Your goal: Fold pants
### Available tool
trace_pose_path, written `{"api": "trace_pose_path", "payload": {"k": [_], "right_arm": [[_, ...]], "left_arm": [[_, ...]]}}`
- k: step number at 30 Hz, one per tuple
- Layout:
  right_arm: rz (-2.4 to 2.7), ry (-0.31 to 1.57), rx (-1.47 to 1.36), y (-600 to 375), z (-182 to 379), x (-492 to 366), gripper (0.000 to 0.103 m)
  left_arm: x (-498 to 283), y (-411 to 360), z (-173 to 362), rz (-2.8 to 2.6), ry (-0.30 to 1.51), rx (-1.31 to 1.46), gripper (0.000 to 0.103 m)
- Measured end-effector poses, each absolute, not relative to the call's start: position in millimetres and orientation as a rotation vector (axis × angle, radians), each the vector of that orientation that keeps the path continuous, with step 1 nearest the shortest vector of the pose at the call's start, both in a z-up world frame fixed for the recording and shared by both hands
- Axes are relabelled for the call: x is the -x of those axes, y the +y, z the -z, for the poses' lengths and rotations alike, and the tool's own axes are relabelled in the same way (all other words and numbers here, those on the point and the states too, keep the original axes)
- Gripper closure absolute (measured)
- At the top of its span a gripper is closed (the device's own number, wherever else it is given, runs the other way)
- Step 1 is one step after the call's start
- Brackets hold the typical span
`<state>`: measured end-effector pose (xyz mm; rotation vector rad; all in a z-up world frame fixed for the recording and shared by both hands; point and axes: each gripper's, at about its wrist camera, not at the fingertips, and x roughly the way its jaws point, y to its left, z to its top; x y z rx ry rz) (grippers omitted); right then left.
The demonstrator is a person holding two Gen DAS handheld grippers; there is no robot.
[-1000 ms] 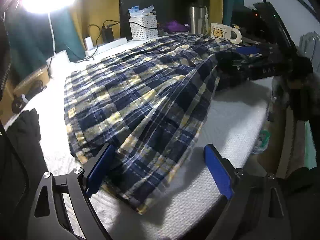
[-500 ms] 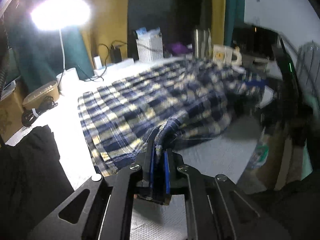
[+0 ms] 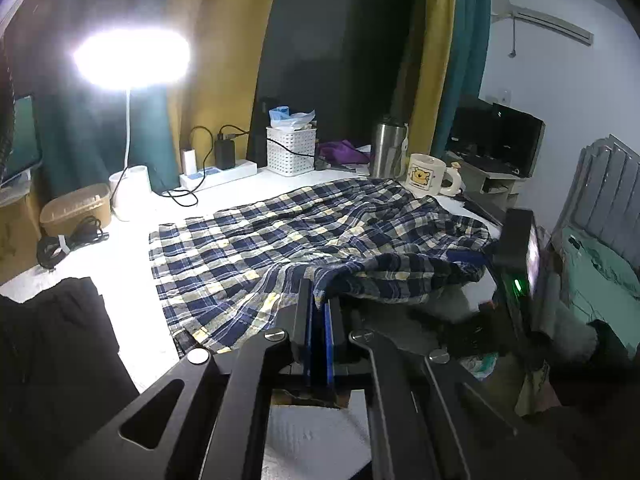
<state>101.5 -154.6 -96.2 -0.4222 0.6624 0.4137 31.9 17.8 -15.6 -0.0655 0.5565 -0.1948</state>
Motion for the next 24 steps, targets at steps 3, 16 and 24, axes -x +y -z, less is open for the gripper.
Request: {"api": "trace_pose_path", "payload": {"k": [3,16,24], "right_arm": [[-0.336,0.696,0.385,-185,99,-122,0.001],[-0.256,0.762,0.185,-274,98,-163,0.078],[-0.254,0.685,0.144,-281,66,-152,0.087]], "left_arm": [[-31,20,17,0.187,0.563,0.060,0.100],[-40,21,54,0.128,0.634,-0.004,0.100],[-51,11,84,0.072,0.616,-0.164,0.100]]}}
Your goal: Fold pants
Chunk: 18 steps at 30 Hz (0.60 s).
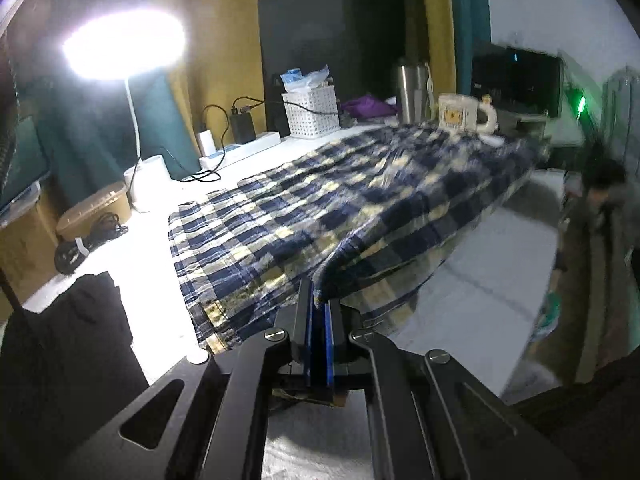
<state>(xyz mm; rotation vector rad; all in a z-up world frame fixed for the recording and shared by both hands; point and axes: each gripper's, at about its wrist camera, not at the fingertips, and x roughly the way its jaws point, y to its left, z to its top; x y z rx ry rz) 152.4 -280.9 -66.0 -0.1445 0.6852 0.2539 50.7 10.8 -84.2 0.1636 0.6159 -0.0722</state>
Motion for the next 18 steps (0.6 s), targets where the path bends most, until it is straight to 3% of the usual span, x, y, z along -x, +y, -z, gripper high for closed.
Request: {"api": "trace_pose_path", "payload": {"k": [18], "right_arm": [[-0.223,0.530,0.178,-286,-8,-118,0.088]], "left_arm": [[4,13,-33,0.134,0.350,-0.055,0.100]]}}
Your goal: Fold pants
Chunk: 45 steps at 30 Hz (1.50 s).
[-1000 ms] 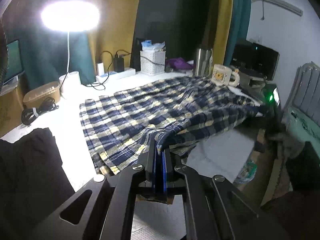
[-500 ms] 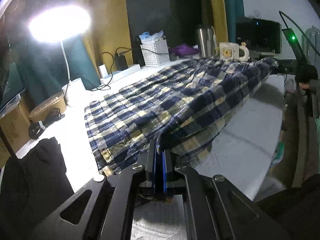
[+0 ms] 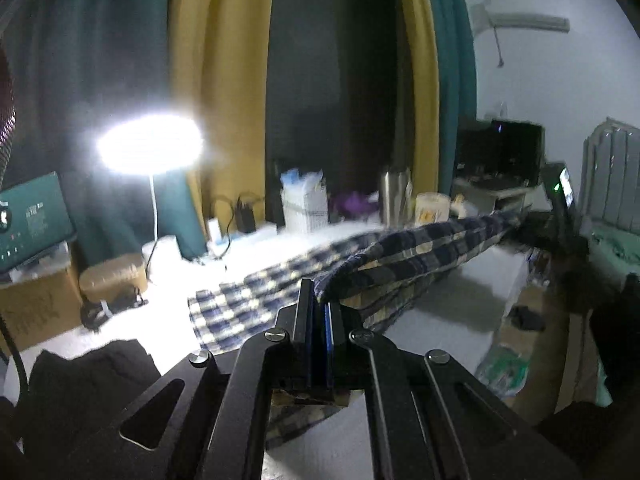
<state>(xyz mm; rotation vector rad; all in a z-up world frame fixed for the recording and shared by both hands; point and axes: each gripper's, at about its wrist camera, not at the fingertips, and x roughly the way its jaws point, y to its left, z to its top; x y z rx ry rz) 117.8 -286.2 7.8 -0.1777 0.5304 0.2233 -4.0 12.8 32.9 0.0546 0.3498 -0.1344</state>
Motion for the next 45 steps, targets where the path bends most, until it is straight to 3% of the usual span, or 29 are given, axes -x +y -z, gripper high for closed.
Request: {"api": "trace_pose_path", "payload": {"k": [21,45], "right_arm": [[-0.221,0.422,0.140,-311,-51,-74,0.088],[-0.236,0.476,0.156,-286,-34,-127,0.088]], "left_arm": [[49,-22,-116,0.214,0.170,-0.129,0.100],[-10,10,-83,0.156,0.307,-0.145,0.100]]}}
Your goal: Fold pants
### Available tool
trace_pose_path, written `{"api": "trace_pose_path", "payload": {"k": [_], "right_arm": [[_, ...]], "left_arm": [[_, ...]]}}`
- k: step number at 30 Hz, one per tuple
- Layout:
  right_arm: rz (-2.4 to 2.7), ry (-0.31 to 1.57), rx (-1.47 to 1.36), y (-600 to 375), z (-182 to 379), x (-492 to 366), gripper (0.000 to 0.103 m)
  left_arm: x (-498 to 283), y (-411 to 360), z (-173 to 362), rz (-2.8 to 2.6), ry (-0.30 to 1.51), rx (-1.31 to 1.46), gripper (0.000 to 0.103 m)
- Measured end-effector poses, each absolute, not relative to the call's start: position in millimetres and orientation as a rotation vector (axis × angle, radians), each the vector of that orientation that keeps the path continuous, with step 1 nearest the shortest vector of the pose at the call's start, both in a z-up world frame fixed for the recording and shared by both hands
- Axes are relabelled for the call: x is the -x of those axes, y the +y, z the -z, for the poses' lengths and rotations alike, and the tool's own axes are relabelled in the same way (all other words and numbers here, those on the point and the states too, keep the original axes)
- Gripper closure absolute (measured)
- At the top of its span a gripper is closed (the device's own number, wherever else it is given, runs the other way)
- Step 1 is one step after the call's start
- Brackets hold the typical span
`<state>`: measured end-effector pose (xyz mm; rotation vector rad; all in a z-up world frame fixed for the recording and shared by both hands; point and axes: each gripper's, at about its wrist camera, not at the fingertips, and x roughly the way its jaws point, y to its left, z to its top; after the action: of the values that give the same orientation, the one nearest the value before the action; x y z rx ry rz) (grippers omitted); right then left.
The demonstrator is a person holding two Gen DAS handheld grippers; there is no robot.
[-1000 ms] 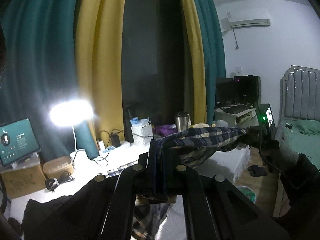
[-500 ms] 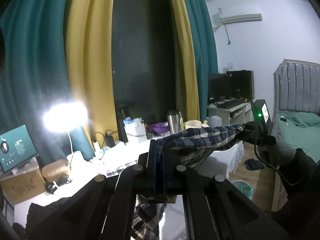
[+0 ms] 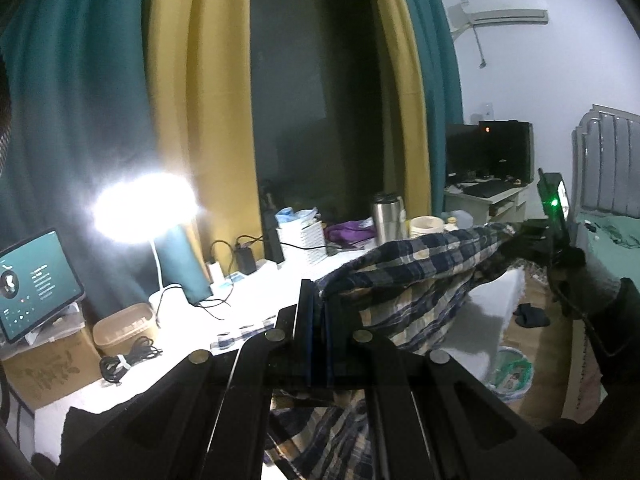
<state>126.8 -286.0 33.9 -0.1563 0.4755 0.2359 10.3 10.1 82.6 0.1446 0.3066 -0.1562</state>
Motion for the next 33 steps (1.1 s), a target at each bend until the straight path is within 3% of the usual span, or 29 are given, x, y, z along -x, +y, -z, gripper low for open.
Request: {"api": "trace_pose_path", "payload": {"k": [16,33], "right_arm": [[-0.245,0.543,0.155,-248,-21,-209,0.088],[-0.266,0.725,0.179,-208,43,-311,0.088]], "left_arm": [[-113,69,-57,0.144,0.443,-0.104,0.100],[-220,118,11,0.134,0.646,-0.060,0.100]]}}
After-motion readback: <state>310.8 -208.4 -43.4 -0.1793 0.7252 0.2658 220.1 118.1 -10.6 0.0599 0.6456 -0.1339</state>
